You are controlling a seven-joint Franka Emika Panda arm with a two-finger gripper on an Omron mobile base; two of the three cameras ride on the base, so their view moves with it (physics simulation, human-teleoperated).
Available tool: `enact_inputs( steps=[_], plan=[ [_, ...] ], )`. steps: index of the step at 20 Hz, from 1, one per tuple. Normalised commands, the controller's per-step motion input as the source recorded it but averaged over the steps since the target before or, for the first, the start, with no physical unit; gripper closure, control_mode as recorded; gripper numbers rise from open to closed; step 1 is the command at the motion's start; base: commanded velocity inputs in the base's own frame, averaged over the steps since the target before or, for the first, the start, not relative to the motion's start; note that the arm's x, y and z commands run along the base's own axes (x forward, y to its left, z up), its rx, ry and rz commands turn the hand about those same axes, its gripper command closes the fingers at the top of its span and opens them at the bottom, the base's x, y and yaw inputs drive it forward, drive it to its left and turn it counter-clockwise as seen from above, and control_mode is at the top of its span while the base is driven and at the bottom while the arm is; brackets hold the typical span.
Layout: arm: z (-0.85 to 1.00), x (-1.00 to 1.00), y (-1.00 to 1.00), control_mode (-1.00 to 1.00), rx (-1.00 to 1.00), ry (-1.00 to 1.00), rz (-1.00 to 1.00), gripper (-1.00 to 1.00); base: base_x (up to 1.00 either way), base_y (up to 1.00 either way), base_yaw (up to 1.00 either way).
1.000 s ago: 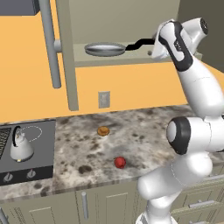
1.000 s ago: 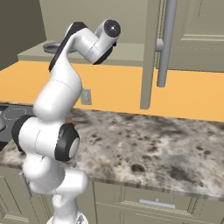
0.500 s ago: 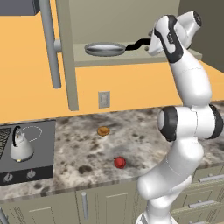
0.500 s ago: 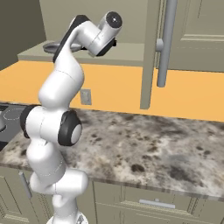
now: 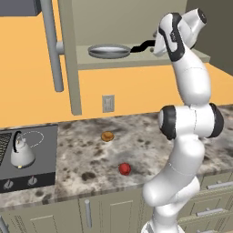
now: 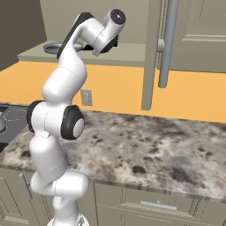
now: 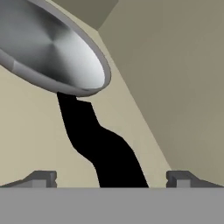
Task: Pick the pan from the cabinet and place it on the stove. Then turn on the stove burner for the pan.
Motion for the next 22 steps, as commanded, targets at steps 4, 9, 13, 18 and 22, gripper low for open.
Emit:
enact_inputs(
  steps=[4,9,13,18,22],
  plan=[
    [-0.33,0.32,0.0,-1.0,-0.03,0.01,0.02,-1.0,0.0,0.0,0.0],
    [-0.29,0.28,0.0,-1.0,-0.02,0.01,0.04,-1.0,0.0,0.0,0.0],
    [-0.25,0.22,0.0,-1.0,0.0,0.0,0.07,-1.0,0.0,0.0,0.0],
    [-0.29,0.23,0.0,-1.0,0.0,0.02,0.07,-1.0,0.0,0.0,0.0],
    [-0.33,0.23,0.0,-1.0,-0.01,0.03,0.06,1.0,0.0,0.0,0.0]
  ],
)
